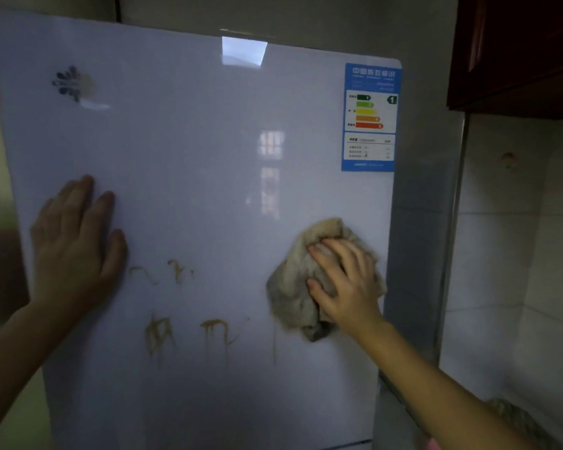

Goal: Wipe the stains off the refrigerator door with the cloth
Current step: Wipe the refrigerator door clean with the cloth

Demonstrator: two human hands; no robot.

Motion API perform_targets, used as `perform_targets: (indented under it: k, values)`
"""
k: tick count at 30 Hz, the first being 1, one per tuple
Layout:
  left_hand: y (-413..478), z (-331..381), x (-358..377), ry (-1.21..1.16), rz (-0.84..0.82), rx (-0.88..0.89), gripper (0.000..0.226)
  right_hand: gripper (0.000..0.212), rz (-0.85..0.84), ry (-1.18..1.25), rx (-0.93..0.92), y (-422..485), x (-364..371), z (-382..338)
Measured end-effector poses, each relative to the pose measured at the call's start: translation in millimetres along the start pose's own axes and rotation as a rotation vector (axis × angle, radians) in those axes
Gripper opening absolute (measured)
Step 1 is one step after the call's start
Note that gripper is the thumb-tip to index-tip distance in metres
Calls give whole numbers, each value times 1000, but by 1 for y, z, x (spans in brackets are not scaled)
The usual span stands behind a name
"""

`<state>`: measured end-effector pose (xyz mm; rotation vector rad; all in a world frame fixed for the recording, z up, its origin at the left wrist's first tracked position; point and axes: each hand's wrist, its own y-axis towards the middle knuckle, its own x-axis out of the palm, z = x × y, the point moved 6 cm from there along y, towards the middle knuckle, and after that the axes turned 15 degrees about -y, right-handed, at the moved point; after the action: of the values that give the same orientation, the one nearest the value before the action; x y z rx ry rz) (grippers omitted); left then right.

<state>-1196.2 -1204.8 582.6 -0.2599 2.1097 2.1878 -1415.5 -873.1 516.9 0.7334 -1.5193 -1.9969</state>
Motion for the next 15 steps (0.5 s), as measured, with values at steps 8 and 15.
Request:
perform_targets:
  k: [8, 15]
  values:
    - [1, 1, -7, 39, -32, 47, 60, 50, 27, 2, -277, 53, 2, -24]
    - [-36, -23, -27, 80, -38, 0, 58, 50, 47, 28, -210, 40, 10, -58]
